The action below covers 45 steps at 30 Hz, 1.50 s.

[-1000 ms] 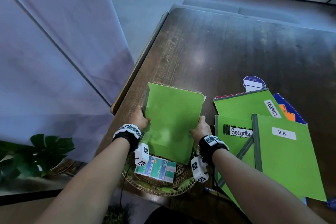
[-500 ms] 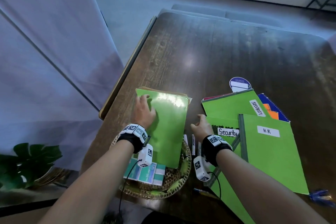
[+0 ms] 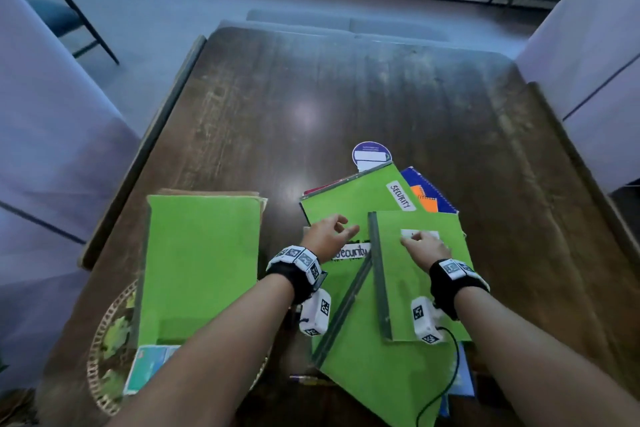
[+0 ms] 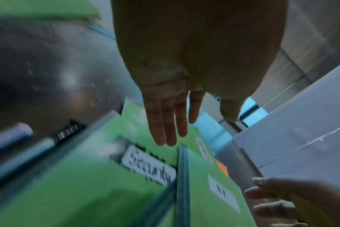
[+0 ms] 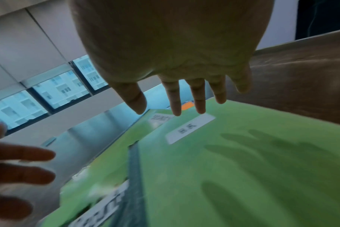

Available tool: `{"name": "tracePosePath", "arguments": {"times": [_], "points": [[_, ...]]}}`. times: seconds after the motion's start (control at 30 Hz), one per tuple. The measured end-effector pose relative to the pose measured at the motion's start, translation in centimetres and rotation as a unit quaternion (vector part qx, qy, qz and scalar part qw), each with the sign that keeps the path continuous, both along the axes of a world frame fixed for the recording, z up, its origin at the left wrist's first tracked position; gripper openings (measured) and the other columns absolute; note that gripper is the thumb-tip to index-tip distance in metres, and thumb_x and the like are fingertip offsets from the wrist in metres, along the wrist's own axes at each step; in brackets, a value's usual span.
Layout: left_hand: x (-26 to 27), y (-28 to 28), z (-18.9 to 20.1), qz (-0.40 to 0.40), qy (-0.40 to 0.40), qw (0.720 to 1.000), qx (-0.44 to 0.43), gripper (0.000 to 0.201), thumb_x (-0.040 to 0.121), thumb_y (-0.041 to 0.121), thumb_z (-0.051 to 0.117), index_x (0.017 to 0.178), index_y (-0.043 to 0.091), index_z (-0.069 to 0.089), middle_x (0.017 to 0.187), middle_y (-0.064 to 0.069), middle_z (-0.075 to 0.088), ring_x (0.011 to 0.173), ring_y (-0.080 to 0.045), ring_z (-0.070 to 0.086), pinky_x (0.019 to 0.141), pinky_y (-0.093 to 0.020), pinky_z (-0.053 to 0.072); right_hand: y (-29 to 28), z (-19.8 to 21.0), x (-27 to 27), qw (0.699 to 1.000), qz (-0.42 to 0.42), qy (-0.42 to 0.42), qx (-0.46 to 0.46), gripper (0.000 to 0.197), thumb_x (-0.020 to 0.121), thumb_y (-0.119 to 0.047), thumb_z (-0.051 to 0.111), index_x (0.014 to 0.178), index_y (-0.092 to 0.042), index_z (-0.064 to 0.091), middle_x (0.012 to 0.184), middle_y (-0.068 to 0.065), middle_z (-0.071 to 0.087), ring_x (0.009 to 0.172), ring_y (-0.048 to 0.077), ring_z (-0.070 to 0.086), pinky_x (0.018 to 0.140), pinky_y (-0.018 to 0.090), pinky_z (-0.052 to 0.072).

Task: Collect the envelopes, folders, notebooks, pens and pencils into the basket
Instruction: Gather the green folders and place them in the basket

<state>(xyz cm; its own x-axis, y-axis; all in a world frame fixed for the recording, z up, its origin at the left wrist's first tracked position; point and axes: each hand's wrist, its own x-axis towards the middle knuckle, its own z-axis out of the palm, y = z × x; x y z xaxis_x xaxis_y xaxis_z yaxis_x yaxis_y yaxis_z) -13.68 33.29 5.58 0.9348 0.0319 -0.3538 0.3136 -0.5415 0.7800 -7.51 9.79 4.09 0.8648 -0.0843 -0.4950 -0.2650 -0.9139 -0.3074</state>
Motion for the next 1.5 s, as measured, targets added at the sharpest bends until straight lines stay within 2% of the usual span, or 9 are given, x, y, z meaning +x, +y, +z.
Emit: {"name": "tracePosePath", "arguments": {"times": [0.17, 0.37, 0.5, 0.67, 0.93, 1.13, 1.3, 1.37, 1.5], "points": [[2.4, -6.9, -4.4, -0.022, 0.118, 0.992, 0.026, 0.069, 0.093, 0.061, 0.052, 0.139, 0.010, 0.049, 0.130, -0.008, 0.062, 0.110, -0.023, 0.063, 0.093, -0.035, 0.053, -7.4, -2.1, 2.3, 0.997, -0.057, 0.050, -0.016, 0.068, 0.088, -0.044, 0.060, 0.146, -0.011, 0.042, 0.145, 0.020, 0.044, 0.129, 0.036, 0.048, 0.108, 0.041, 0.041], [4.3, -10.9, -7.4, 0.039, 0.180, 0.980, 0.075, 0.057, 0.090, 0.049, 0.065, 0.126, 0.007, 0.054, 0.108, -0.007, 0.066, 0.089, -0.020, 0.068, 0.074, -0.034, 0.060, -12.1, -4.8, 3.2, 0.994, -0.066, 0.088, -0.020, 0.064, 0.086, -0.036, 0.069, 0.136, -0.006, 0.045, 0.136, 0.018, 0.054, 0.122, 0.034, 0.055, 0.100, 0.039, 0.047], [5.3, -11.1, -8.2, 0.088, 0.224, 0.968, 0.069, 0.056, 0.087, 0.034, 0.074, 0.126, 0.007, 0.044, 0.099, -0.005, 0.061, 0.078, -0.014, 0.063, 0.052, -0.023, 0.048, -13.0, -5.8, 3.4, 0.993, -0.058, 0.101, -0.031, 0.067, 0.082, -0.035, 0.077, 0.134, -0.006, 0.046, 0.136, 0.018, 0.049, 0.120, 0.033, 0.055, 0.100, 0.040, 0.048], [5.6, -10.7, -8.6, 0.092, 0.238, 0.964, 0.077, 0.021, 0.089, 0.019, 0.071, 0.100, 0.013, 0.054, 0.100, -0.007, 0.063, 0.085, -0.020, 0.063, 0.078, -0.036, 0.059, -13.2, -5.7, 3.3, 0.991, -0.064, 0.115, -0.010, 0.073, 0.084, -0.033, 0.078, 0.137, -0.005, 0.036, 0.140, 0.021, 0.048, 0.125, 0.035, 0.053, 0.100, 0.040, 0.047], [4.8, -9.7, -8.3, 0.153, 0.185, 0.970, 0.042, 0.062, 0.077, 0.026, 0.083, 0.123, 0.007, 0.045, 0.113, -0.009, 0.058, 0.096, -0.024, 0.063, 0.081, -0.036, 0.059, -12.9, -2.8, 3.5, 0.985, -0.070, 0.068, 0.142, 0.055, 0.092, -0.023, 0.068, 0.132, -0.017, 0.031, 0.139, 0.016, 0.051, 0.121, 0.032, 0.055, 0.101, 0.041, 0.046], [4.2, -6.0, -5.1, 0.140, 0.162, 0.976, -0.025, 0.049, 0.085, 0.028, 0.077, 0.121, 0.007, 0.051, 0.108, -0.008, 0.065, 0.095, -0.024, 0.067, 0.086, -0.042, 0.058, -10.8, 0.0, 3.0, 0.972, -0.084, 0.034, 0.215, 0.047, 0.088, -0.019, 0.070, 0.122, -0.022, 0.037, 0.120, 0.011, 0.061, 0.099, 0.029, 0.066, 0.087, 0.048, 0.057], [2.7, -0.5, -0.2, 0.157, 0.063, 0.983, -0.070, 0.047, 0.091, 0.011, 0.068, 0.132, 0.008, 0.045, 0.118, -0.012, 0.066, 0.096, -0.024, 0.068, 0.085, -0.040, 0.058, -5.0, 3.1, 2.1, 0.965, -0.109, -0.019, 0.238, 0.045, 0.084, -0.012, 0.056, 0.126, -0.022, 0.043, 0.115, 0.012, 0.064, 0.102, 0.031, 0.063, 0.092, 0.048, 0.053], [1.5, 2.4, 1.9, 0.167, 0.012, 0.984, -0.061, 0.040, 0.092, 0.008, 0.066, 0.129, 0.008, 0.051, 0.118, -0.006, 0.067, 0.096, -0.021, 0.065, 0.083, -0.031, 0.054, -1.7, 4.3, 1.4, 0.963, -0.099, -0.036, 0.250, 0.044, 0.085, -0.010, 0.055, 0.127, -0.019, 0.044, 0.114, 0.012, 0.064, 0.102, 0.031, 0.062, 0.091, 0.044, 0.053], [-1.6, 8.7, 5.1, 0.206, -0.050, 0.977, -0.023, 0.028, 0.093, 0.010, 0.063, 0.121, 0.010, 0.058, 0.114, -0.007, 0.069, 0.098, -0.023, 0.065, 0.086, -0.030, 0.050, 5.8, 5.8, -0.1, 0.958, -0.065, -0.042, 0.277, 0.065, 0.082, -0.010, 0.049, 0.144, -0.018, 0.033, 0.124, 0.014, 0.061, 0.106, 0.031, 0.062, 0.092, 0.050, 0.054]]}}
